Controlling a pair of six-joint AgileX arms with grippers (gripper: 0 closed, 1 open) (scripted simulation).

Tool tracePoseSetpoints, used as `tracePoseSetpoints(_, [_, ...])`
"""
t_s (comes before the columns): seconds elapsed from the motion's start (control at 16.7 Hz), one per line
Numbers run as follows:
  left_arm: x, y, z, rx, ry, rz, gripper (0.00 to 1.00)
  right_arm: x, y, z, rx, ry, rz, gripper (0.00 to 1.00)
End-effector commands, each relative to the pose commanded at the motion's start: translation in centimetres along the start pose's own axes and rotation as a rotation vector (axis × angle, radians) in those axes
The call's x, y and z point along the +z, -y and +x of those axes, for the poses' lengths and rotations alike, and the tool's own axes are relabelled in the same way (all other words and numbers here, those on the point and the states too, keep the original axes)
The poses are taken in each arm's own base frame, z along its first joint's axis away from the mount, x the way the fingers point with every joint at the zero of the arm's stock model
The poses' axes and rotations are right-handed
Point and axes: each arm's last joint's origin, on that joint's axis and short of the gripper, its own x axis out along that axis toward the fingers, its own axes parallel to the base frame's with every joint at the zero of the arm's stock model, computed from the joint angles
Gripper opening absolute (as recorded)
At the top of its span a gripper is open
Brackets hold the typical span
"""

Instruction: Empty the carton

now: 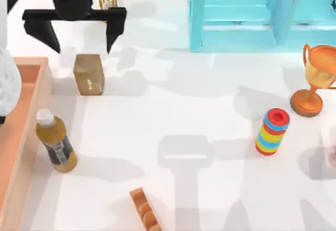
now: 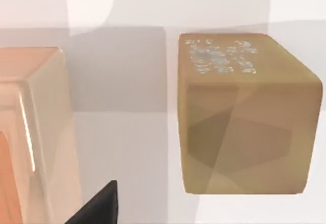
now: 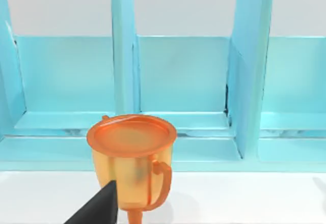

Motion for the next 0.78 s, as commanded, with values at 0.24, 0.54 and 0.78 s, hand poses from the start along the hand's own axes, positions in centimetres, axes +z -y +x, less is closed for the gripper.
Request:
tracePoseSetpoints(0.24, [-0.8,-3.5,-1.2,0.0,0.0,-0.001,1.0,0.0,0.0,0.0,0.0,0.0,0.0,1.0])
tracePoseSetpoints(0.54, [-4.0,-10.4,-3.0,0.002,0.0,-0.004,1.0,0.0,0.0,0.0,0.0,0.0,0.0,1.0])
tracePoseSetpoints(0.78, [-8.0,-15.2,-3.7,0.003,-0.005,-0.005,1.0,0.0,0.0,0.0,0.0,0.0,0.0,1.0])
